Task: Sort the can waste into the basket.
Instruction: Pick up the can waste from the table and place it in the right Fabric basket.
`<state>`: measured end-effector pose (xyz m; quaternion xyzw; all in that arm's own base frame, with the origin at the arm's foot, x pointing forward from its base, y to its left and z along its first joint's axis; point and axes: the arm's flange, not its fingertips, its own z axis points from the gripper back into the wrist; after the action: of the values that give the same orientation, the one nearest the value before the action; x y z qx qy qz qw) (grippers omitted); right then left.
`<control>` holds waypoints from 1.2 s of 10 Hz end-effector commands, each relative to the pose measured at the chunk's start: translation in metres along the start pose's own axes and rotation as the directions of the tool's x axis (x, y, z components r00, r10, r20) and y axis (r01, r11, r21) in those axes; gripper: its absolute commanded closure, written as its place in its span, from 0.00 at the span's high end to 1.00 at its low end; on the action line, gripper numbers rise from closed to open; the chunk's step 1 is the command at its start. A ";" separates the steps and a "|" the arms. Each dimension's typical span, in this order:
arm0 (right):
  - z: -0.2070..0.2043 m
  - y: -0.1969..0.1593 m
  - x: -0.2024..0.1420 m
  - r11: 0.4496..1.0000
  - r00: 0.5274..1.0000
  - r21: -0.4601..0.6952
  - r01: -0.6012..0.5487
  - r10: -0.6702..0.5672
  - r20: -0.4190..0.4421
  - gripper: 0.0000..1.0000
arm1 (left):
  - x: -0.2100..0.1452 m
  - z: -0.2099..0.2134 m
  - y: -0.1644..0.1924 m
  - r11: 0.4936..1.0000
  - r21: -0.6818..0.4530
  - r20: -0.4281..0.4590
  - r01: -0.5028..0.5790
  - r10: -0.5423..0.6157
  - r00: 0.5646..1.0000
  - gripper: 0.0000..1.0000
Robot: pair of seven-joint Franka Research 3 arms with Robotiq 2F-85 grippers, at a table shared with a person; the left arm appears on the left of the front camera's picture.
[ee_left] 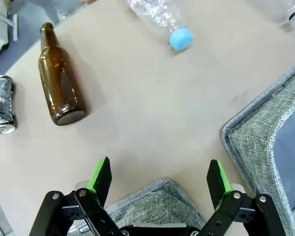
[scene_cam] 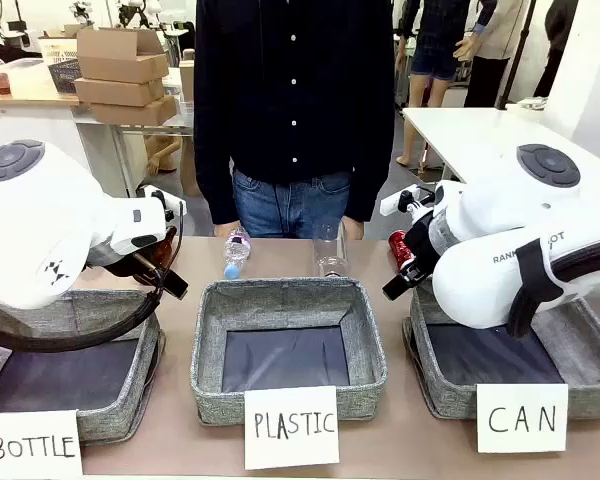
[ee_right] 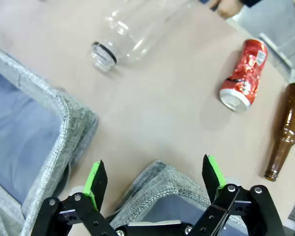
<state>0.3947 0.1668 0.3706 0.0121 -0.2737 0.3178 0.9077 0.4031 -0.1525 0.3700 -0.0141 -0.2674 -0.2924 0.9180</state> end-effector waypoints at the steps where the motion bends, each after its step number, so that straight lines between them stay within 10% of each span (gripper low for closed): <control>1: 0.000 0.000 0.000 1.000 1.000 0.000 0.000 0.000 0.001 1.00 | 0.000 0.000 0.000 1.000 0.000 0.000 0.000 0.000 1.000 1.00; 12: 0.032 0.001 0.009 1.000 1.000 0.000 0.014 -0.014 0.019 1.00 | 0.015 0.036 -0.003 1.000 -0.022 0.019 0.023 -0.022 1.000 1.00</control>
<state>0.3938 0.1667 0.3777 0.0121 -0.2781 0.3169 0.9067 0.4021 -0.1555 0.3783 -0.0153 -0.2713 -0.2954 0.9159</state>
